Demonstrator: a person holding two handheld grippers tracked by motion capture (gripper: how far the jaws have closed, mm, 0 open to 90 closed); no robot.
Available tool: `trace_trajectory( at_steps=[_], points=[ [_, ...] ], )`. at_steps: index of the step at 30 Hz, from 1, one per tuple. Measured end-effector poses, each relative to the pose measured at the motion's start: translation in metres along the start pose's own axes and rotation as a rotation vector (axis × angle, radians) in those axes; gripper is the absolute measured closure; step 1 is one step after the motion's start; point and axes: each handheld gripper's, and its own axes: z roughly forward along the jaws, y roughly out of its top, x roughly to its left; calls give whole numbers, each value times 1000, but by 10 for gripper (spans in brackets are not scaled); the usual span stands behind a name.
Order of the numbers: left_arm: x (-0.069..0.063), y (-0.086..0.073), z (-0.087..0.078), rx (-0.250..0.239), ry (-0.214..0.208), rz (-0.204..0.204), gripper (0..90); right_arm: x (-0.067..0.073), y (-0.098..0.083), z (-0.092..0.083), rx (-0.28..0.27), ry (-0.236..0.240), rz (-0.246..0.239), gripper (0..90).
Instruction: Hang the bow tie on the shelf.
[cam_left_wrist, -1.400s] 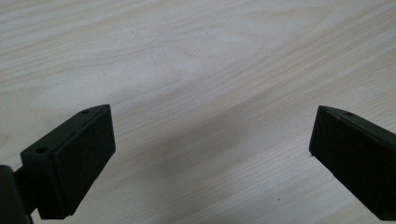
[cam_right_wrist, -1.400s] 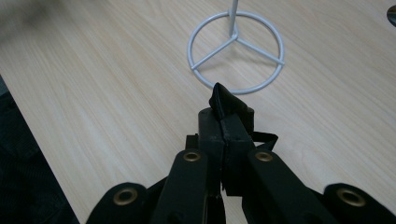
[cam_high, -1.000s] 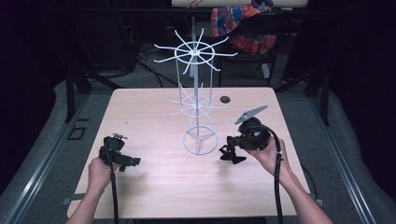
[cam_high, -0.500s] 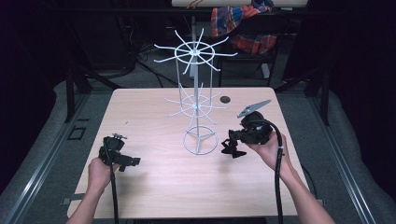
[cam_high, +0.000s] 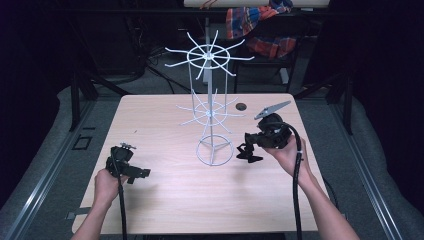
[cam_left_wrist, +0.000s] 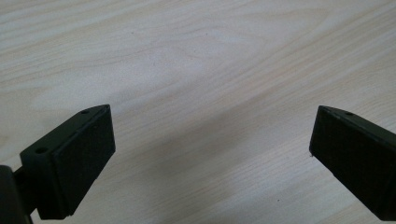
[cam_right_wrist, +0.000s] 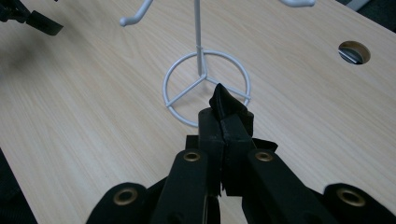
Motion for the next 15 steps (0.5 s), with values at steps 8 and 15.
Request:
trace_trajectory(
  at_steps=[8,15],
  points=[
    [0,0,0,2,-3,3,1,-7,7,-2,-26,-12,16,895],
    [0,0,-1,-2,-3,2,1,-13,13,-4,-41,-40,13,895]
  ],
)
